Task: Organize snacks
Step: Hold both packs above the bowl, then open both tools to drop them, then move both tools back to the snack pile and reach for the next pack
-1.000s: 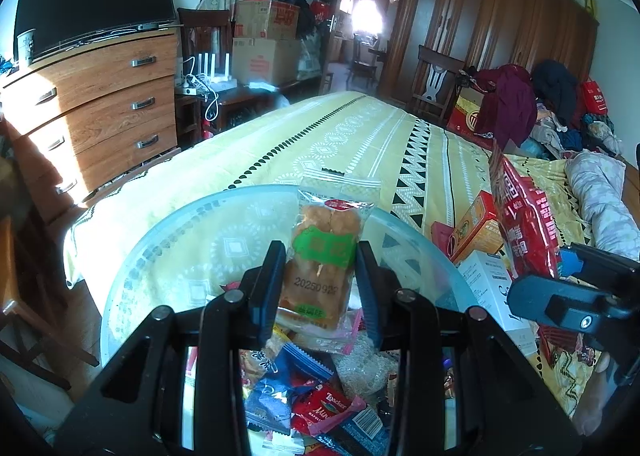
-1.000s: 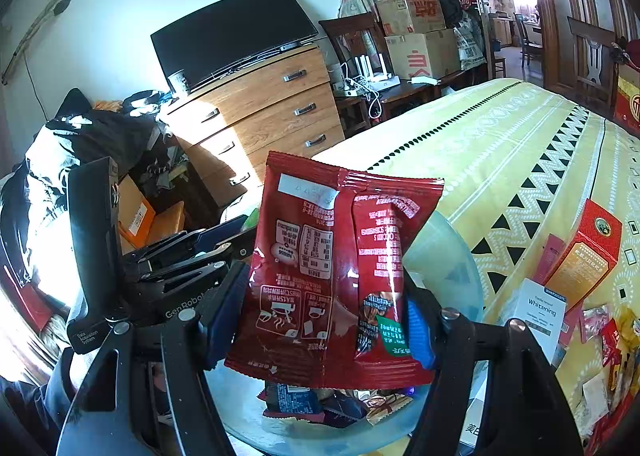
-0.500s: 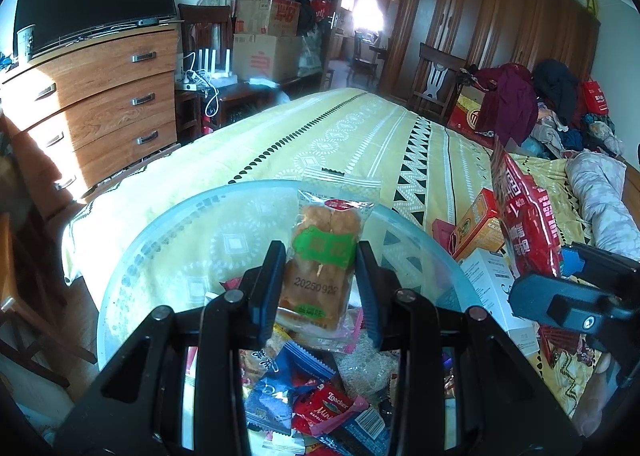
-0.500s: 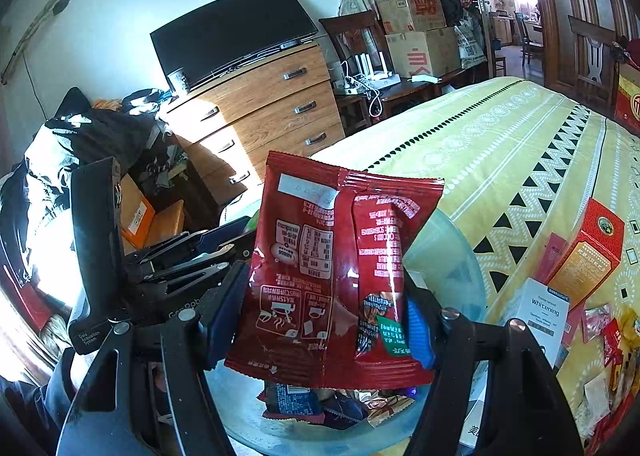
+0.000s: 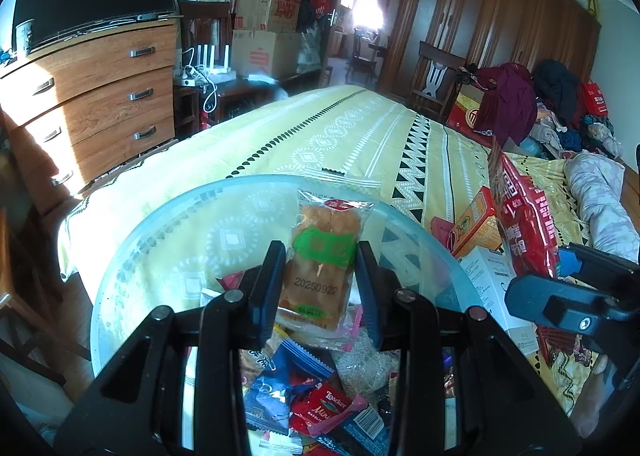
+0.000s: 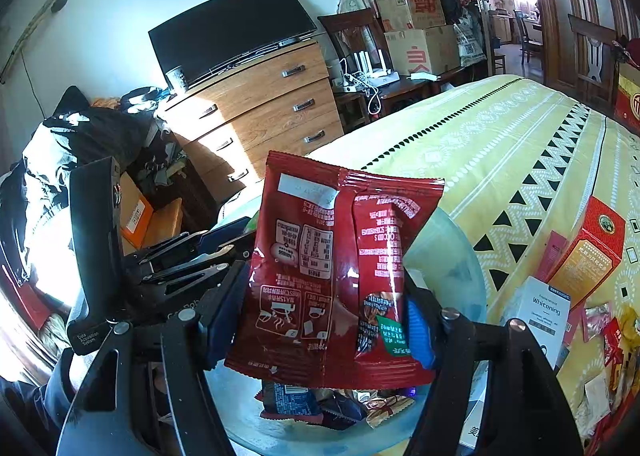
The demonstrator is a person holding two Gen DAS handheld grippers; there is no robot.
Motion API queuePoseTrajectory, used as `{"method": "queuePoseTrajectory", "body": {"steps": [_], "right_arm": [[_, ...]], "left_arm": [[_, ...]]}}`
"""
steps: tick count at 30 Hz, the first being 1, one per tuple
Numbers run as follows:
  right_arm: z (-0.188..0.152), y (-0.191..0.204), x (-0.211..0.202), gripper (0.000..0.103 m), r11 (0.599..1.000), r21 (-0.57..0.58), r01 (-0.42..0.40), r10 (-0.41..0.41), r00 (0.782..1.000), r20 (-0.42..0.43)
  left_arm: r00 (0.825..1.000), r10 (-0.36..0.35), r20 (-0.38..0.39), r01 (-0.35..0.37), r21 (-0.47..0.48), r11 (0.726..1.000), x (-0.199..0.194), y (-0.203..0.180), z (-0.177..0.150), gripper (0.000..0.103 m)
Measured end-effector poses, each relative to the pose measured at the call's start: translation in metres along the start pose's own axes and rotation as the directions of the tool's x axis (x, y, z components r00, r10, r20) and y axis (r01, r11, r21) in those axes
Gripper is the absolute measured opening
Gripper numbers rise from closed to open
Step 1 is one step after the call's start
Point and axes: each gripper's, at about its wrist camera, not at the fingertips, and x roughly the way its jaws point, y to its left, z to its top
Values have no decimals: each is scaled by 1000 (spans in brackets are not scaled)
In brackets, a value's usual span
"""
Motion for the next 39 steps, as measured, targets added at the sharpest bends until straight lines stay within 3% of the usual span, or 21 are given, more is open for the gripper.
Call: {"method": "queuePoseTrajectory", "body": {"steps": [26,28,30,35,39], "right_arm": [[-6,4,4,76,1000,10,-6,6,1000,-7],[-9,3,6,76,1000,19,-11,11,1000,-10],[-12,2,5,77,1000,25,-12,12,1000,-11],[-7,0,1,85,999,33,13,-13,1000,-6],[-12,4,-12,85,999,12,45,-45,999,6]], "left_arm": [[1000,16,-12,-16,-18,1000,7,2,-4,38],[1000,21,-8,-22,-25,999,7,5,-3,57],[999,31,14,-31,-30,999,3,5,-3,70],[998,51,25,-50,-43,998,3,6,-2,83],[998,58,36,-56,-54,997,1,7,-1,90]]}}
